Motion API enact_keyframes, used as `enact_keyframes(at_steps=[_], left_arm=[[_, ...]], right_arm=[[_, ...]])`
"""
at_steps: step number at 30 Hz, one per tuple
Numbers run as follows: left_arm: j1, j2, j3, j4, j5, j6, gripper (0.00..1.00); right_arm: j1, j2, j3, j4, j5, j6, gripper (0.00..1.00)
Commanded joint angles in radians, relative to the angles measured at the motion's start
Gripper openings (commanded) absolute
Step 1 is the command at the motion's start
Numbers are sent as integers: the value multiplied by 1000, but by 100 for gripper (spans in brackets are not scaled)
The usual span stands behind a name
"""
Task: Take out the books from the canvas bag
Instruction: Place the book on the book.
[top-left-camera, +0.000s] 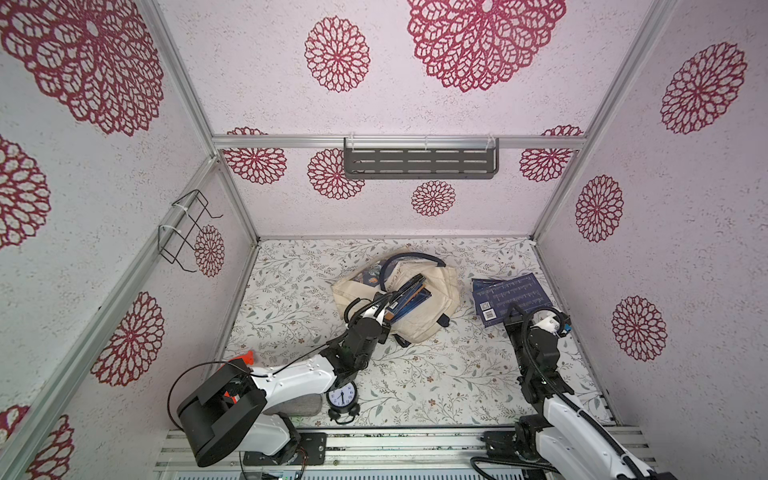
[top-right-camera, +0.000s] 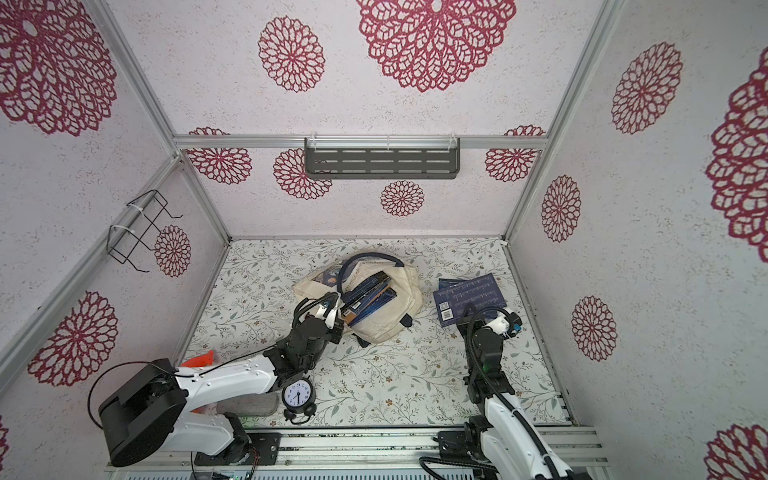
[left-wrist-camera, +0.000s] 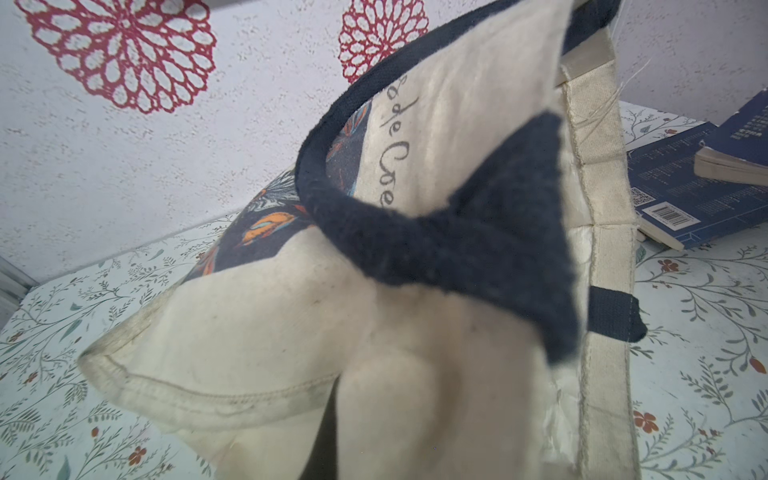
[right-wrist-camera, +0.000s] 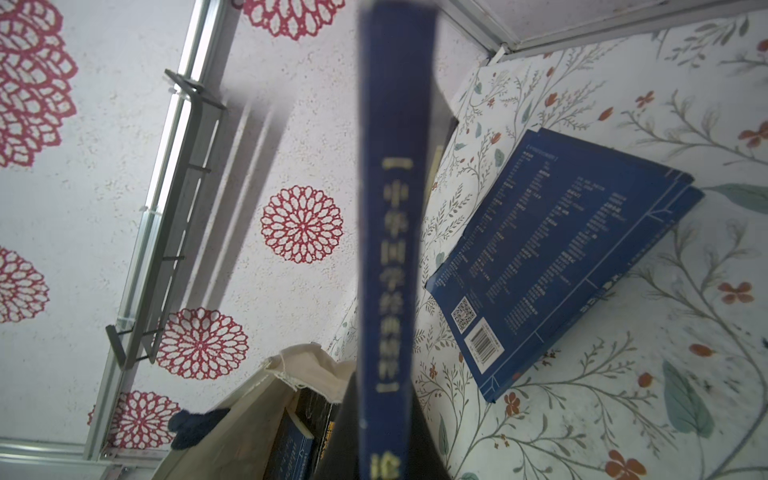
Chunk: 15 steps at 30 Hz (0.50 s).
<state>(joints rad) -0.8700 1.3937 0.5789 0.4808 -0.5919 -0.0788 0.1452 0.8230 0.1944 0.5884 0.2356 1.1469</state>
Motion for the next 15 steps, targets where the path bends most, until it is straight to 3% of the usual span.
enact_keyframes(at_steps=[1,6,15], left_arm=[[-13,-9,19,36,18,8,0],[-13,-7,21,34,19,8,0],[-12,5,24,34,19,8,0]], right_arm=[[-26,69,-3,220,50,114,0],[-48,185,-6,275,126,197,0],[-86,467,30,425,73,271,0]])
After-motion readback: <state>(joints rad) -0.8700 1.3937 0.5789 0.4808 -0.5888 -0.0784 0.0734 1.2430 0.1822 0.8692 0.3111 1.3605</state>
